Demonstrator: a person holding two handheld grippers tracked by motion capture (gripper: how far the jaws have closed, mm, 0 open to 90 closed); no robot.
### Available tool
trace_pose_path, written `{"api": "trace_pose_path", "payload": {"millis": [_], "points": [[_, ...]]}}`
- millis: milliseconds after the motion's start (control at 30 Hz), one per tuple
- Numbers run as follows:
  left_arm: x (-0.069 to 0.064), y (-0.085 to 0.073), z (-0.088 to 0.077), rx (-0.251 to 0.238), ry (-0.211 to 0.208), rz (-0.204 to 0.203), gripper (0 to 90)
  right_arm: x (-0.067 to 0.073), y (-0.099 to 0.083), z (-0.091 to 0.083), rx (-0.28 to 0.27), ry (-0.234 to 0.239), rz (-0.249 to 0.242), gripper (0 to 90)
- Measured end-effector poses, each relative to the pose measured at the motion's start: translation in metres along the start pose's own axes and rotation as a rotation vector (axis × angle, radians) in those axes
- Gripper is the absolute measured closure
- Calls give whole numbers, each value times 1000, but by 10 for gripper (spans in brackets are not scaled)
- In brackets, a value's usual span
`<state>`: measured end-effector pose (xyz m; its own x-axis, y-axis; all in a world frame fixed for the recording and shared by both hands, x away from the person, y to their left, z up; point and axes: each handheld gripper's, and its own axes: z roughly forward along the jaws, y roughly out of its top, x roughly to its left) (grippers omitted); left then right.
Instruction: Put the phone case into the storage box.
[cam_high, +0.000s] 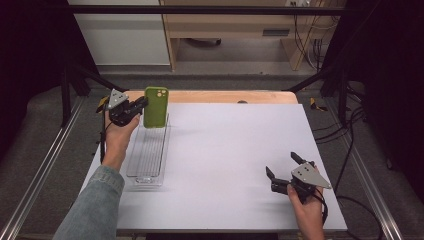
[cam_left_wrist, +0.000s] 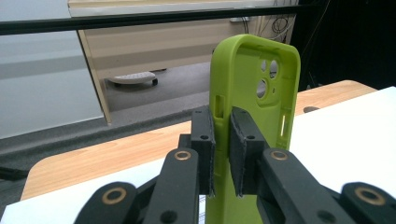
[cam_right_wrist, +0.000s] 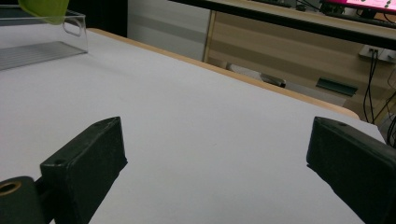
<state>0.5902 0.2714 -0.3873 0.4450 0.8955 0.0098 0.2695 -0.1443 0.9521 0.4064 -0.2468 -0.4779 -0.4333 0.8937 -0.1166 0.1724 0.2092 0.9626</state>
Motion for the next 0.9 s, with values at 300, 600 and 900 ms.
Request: {"api": "trace_pose_path", "payload": {"millis": [300,600,900], "points": [[1,-3,4,13,0,4,809,-2,0,-1,-3,-6,8,46],[5,-5,5,16,2,-2,809,-1,0,0,1,-1,5,46],[7,-7,7,18,1,-15,809,-1,-1,0,1,-2,5,46]]}}
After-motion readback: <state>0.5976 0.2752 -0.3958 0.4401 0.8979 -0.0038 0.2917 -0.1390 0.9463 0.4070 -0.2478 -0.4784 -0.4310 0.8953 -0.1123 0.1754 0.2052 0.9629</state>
